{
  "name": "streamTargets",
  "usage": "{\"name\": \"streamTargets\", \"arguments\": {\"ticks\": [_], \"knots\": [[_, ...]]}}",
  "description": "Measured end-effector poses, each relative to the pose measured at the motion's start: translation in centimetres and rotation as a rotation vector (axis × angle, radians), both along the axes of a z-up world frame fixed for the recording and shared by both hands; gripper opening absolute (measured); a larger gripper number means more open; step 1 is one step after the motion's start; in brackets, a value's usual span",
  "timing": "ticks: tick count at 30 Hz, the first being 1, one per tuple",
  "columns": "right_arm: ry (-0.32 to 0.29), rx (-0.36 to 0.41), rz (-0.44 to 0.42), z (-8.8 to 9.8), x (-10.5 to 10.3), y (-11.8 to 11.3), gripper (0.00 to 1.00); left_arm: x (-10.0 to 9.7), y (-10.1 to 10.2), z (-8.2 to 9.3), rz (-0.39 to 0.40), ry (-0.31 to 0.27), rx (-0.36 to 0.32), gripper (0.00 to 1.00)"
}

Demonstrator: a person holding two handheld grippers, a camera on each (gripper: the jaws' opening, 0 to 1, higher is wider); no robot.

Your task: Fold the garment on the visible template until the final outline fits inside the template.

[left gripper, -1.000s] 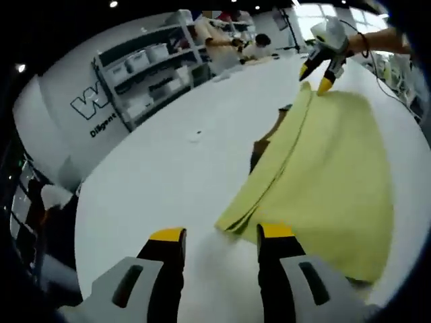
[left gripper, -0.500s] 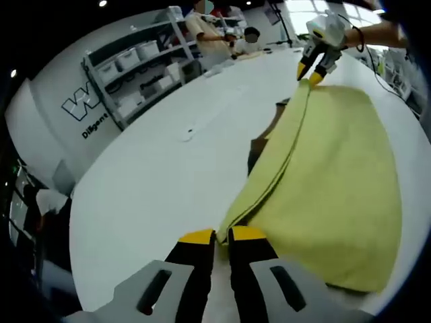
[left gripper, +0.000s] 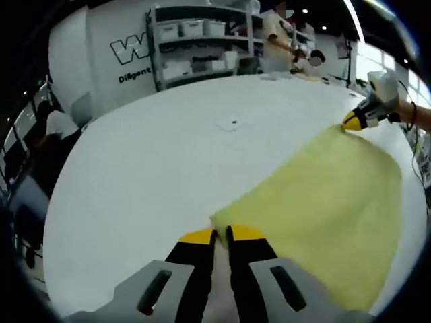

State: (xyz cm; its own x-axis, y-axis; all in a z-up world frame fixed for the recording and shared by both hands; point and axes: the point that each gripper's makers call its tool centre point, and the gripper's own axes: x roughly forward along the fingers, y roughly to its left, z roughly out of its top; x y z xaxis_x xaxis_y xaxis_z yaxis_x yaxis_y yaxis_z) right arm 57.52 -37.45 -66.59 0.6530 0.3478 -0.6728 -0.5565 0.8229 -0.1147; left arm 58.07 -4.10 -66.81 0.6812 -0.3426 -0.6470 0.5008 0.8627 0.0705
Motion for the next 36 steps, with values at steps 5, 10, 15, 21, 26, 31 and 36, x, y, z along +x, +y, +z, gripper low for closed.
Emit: {"name": "streamTargets", "arguments": {"ticks": [5,10,15,21,26,31,36], "knots": [[0.043,0.120,-0.126,0.6,-0.1,-0.3,0.19,-0.5,0.6,0.4,0.049,0.022,-0.025,0.18],[0.086,0.239,-0.210,1.3,-1.0,-0.2,0.40,-1.3,0.4,1.6,0.075,0.031,-0.073,0.29],[0.102,0.312,-0.223,2.0,-2.6,0.2,0.52,-2.5,-0.4,3.1,0.063,0.021,-0.112,0.42],[0.118,0.338,-0.233,2.8,-5.0,0.2,0.60,-4.6,-1.4,4.2,0.065,0.035,-0.205,0.56],[0.114,0.364,-0.205,3.8,-7.5,0.6,0.64,-6.5,-1.5,4.5,0.044,0.035,-0.203,0.60],[0.121,0.410,-0.169,4.6,-9.7,1.6,0.68,-8.3,-1.3,4.7,0.012,0.024,-0.205,0.68],[0.119,0.392,-0.129,4.7,-11.9,2.0,0.70,-11.0,-1.3,4.3,-0.035,0.044,-0.192,0.74]]}}
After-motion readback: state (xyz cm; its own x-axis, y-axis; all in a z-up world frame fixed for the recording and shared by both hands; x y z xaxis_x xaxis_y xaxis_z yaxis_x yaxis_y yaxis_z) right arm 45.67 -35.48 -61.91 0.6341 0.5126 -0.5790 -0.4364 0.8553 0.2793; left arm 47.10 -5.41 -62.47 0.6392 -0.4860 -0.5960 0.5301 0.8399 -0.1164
